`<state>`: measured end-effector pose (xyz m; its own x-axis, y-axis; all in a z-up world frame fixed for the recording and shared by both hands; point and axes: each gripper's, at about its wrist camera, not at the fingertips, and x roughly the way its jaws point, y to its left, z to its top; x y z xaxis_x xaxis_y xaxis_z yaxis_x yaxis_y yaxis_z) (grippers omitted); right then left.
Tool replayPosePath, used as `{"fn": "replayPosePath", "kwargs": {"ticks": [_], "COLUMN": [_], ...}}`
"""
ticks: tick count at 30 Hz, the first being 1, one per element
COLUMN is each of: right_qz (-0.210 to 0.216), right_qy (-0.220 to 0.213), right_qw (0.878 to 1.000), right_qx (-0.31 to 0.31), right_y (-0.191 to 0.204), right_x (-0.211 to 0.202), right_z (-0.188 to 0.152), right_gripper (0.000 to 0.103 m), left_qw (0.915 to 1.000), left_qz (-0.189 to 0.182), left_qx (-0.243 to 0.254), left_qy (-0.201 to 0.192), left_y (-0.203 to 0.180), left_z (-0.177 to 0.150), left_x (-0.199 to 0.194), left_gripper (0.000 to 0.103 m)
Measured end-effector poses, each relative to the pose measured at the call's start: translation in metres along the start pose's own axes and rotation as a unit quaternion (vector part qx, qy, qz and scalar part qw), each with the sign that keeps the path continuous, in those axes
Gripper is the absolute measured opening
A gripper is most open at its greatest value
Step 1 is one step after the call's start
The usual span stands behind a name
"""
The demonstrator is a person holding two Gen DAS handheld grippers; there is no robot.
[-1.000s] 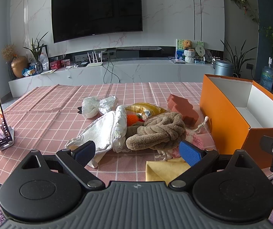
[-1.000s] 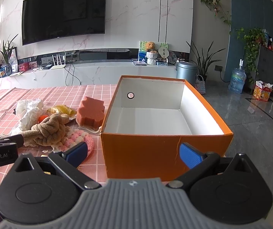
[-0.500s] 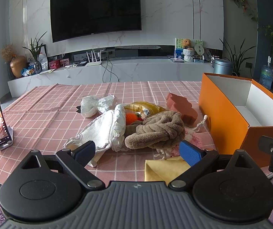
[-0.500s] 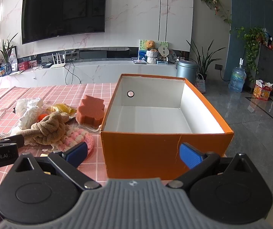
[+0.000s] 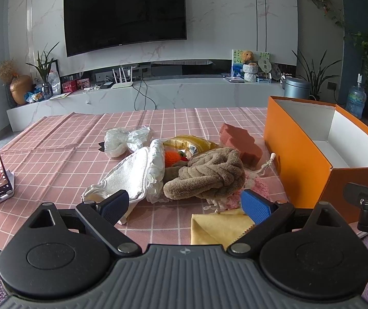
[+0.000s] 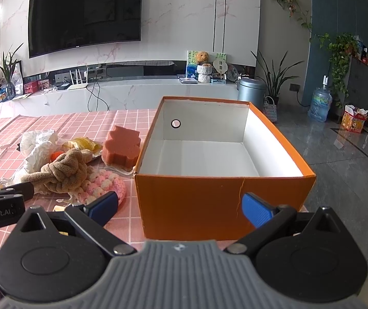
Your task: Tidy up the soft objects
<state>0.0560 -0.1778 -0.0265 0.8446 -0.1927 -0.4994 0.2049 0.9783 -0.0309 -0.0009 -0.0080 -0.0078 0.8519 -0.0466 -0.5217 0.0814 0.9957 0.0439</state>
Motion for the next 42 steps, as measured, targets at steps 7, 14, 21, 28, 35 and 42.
{"fn": "replayPosePath", "kwargs": {"ticks": [7,14,21,28,35,42], "right_qz": [0.025,0.066,0.109,0.152,0.208,0.254], "right_qy": [0.010,-0.011,-0.040,-0.049,0.000,0.090], "right_qw": [1.000,0.996,0.987,0.973,0.949,0.922], "right_qx": [-0.011,-0.059,-0.108,-0.164,-0.237,-0.278], "right_y": [0.006,0.028,0.051,0.077,0.105,0.143], "right_x": [0.004,-0.003,-0.009,0.010,0.057,0.110], "right_z": [0.000,0.002,0.018,0.046,0.070,0.084], "right_gripper": [0.101,0.100,0.090,0.078,0.076,0.058], "left_qw": [0.9992,0.9971,0.9965,0.9949,0.9915,0.9849], "left_qz": [-0.038,-0.055,-0.069,-0.086,-0.107,-0.114], "left_qx": [-0.007,-0.040,-0.039,-0.031,-0.010,0.032], "left_qy": [0.012,0.032,0.027,0.044,0.073,0.126], "left_y": [0.005,0.036,0.053,0.067,0.093,0.106], "left_z": [0.000,0.001,0.017,0.026,0.031,0.028], "left_x": [0.001,0.004,0.008,0.032,0.071,0.111], "left_gripper": [0.098,0.096,0.092,0.083,0.059,0.055]}}
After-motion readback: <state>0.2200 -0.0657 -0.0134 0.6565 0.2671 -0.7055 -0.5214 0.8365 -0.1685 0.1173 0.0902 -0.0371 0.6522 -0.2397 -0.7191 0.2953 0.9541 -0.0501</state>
